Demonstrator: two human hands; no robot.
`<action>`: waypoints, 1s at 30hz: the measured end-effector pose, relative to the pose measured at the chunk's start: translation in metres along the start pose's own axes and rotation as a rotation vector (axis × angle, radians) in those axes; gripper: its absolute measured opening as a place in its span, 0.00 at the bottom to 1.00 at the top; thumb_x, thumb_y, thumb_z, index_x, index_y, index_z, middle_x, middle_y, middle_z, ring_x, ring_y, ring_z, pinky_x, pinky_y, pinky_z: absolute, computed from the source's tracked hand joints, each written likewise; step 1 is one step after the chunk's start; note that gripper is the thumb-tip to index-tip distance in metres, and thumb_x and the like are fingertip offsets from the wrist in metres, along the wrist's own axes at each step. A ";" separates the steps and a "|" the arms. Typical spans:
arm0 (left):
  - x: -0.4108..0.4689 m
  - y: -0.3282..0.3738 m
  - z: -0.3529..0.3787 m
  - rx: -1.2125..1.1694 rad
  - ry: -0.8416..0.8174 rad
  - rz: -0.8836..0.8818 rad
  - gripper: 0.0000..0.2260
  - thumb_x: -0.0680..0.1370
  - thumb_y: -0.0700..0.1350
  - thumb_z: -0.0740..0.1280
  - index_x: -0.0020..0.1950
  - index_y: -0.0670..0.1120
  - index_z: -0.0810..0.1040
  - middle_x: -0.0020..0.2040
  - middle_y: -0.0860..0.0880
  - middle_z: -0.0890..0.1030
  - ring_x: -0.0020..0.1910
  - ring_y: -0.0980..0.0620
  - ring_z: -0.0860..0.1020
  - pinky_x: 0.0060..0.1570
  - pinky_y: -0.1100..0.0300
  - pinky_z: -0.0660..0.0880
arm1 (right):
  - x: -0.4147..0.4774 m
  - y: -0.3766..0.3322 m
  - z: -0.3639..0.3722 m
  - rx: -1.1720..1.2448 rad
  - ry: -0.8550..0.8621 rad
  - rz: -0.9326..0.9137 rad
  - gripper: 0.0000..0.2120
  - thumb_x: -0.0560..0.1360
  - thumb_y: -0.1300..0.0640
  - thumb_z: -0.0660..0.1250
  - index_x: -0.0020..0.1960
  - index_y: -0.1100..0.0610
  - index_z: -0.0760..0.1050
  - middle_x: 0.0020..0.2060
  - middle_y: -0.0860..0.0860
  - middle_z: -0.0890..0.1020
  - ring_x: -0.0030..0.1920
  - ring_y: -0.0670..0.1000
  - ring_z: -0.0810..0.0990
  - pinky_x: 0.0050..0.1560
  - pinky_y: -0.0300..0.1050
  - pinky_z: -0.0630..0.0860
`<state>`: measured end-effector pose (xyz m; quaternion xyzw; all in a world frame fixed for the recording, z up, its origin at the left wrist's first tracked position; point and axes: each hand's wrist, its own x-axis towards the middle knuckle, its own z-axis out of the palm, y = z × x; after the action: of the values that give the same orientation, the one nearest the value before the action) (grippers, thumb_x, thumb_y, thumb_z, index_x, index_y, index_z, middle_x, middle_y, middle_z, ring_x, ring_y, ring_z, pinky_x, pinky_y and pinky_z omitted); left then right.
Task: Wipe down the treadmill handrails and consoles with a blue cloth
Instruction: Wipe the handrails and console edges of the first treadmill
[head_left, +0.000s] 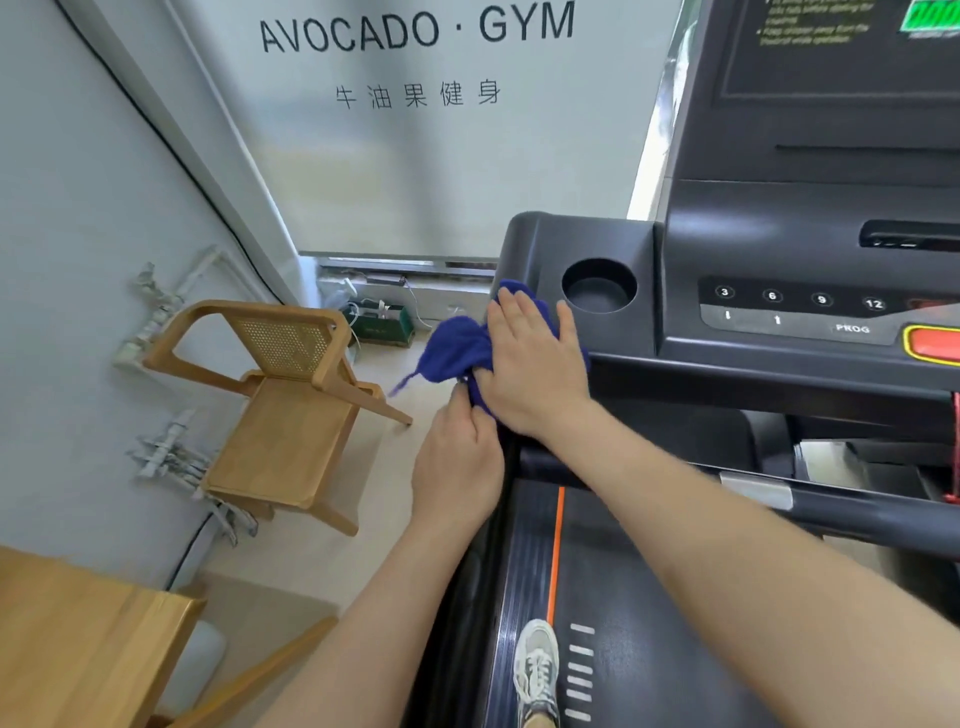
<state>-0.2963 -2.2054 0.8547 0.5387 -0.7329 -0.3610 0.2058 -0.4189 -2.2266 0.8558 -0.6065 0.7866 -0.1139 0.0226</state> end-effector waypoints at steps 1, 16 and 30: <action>0.001 -0.003 0.002 0.047 -0.016 0.020 0.13 0.79 0.48 0.52 0.60 0.48 0.69 0.54 0.44 0.78 0.52 0.41 0.75 0.52 0.44 0.72 | 0.013 0.007 -0.003 -0.059 -0.017 0.022 0.33 0.79 0.45 0.52 0.78 0.58 0.51 0.79 0.53 0.52 0.78 0.52 0.49 0.75 0.59 0.42; -0.003 -0.006 0.012 0.491 -0.030 0.200 0.30 0.77 0.52 0.42 0.73 0.39 0.60 0.71 0.40 0.64 0.65 0.41 0.68 0.60 0.51 0.71 | 0.026 0.038 -0.013 -0.068 -0.078 -0.121 0.31 0.79 0.47 0.53 0.79 0.56 0.51 0.79 0.52 0.50 0.78 0.51 0.47 0.76 0.50 0.42; 0.047 0.015 0.011 0.550 -0.005 0.198 0.27 0.74 0.53 0.55 0.69 0.40 0.73 0.61 0.43 0.79 0.48 0.47 0.82 0.36 0.58 0.77 | 0.174 0.104 -0.025 -0.147 -0.038 0.271 0.22 0.79 0.47 0.49 0.57 0.58 0.74 0.55 0.58 0.80 0.55 0.61 0.76 0.54 0.53 0.67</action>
<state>-0.3291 -2.2432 0.8541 0.4994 -0.8527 -0.1281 0.0845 -0.5680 -2.3650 0.8762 -0.4969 0.8668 -0.0406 0.0083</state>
